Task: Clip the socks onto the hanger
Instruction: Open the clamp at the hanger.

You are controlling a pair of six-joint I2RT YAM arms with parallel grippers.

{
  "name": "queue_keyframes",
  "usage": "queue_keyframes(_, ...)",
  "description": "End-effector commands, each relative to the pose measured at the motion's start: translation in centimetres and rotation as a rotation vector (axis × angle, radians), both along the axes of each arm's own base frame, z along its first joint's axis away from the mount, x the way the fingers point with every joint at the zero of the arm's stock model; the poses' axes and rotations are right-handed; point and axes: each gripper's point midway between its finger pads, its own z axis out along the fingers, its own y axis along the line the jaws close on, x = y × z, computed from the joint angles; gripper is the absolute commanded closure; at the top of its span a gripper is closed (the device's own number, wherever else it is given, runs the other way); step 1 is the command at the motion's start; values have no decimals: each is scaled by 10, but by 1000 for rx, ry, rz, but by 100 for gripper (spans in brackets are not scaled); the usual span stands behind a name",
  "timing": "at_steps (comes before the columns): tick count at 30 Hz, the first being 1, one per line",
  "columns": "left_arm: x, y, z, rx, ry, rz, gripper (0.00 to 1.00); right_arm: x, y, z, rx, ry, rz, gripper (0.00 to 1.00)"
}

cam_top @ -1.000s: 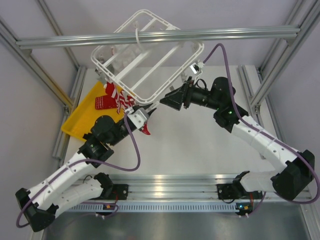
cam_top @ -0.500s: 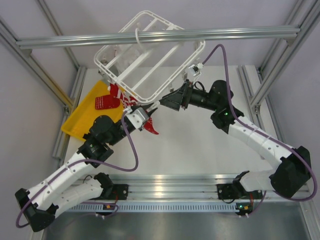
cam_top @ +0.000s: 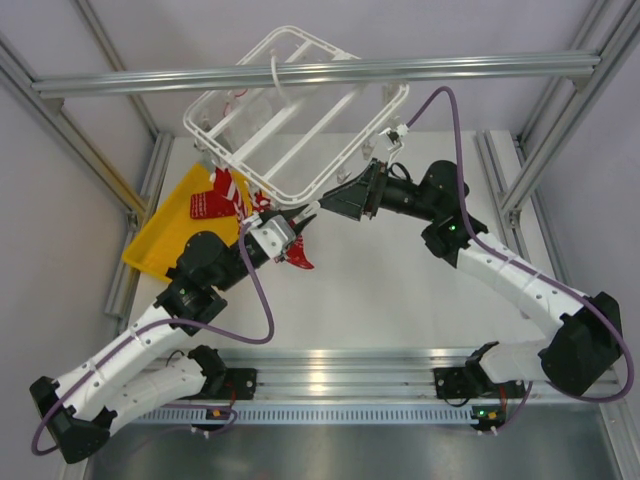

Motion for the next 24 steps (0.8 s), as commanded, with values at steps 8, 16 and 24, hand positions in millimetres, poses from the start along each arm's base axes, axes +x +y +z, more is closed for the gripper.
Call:
queue_keyframes(8, -1, 0, 3, -29, 13, -3, 100, -27, -16, 66, 114, -157, 49, 28)
queue_keyframes(16, -2, 0, 2, -24, 17, -4, 100, -7, -26, 55, 98, -126, -11, 34)
queue_keyframes(24, -1, -5, 3, -28, 18, -20, 100, -25, -12, 52, 102, -148, 77, 29)
